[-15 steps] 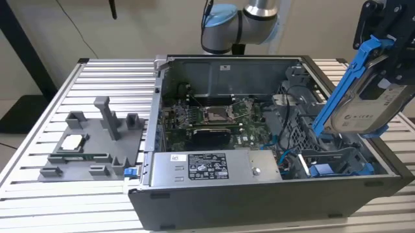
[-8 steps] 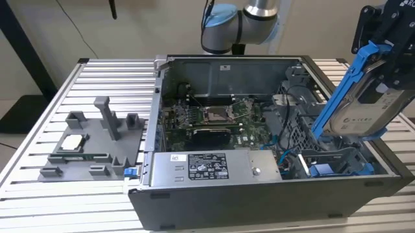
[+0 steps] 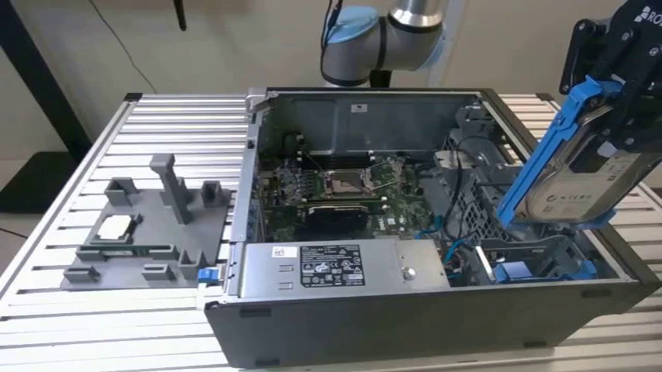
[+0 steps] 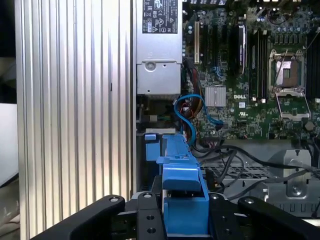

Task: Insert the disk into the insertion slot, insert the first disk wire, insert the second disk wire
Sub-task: 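Insert the disk into the insertion slot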

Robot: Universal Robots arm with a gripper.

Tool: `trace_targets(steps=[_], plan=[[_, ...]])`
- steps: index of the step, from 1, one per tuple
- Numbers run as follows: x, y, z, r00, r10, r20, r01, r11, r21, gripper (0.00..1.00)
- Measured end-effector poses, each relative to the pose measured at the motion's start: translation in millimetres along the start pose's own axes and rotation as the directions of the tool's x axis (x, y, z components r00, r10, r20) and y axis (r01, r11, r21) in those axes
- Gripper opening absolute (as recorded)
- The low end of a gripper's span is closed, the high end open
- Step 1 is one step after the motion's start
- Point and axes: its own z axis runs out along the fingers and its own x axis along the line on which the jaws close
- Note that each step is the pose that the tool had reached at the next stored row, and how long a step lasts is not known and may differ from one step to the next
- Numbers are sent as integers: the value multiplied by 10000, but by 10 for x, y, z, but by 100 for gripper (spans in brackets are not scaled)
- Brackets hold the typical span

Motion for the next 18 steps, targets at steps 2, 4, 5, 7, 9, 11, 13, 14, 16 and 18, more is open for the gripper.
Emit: trace_targets(steps=[2,4,5,7,9,11,13,14,16,18], plan=[[5,-6,23,10000,0,0,0,10000,0,33],[10,-11,49,10000,0,-1,0,10000,0,33],[14,-13,61,10000,0,-1,0,10000,0,33],[23,-18,87,10000,0,-1,0,10000,0,33],[30,-21,114,10000,0,-1,0,10000,0,33],[35,-24,142,10000,0,0,0,10000,0,33],[39,-25,172,10000,0,0,0,10000,0,33],[40,-26,186,10000,0,0,0,10000,0,33],[43,-27,216,10000,0,-1,0,10000,0,33],[47,-29,245,10000,0,0,0,10000,0,33]])
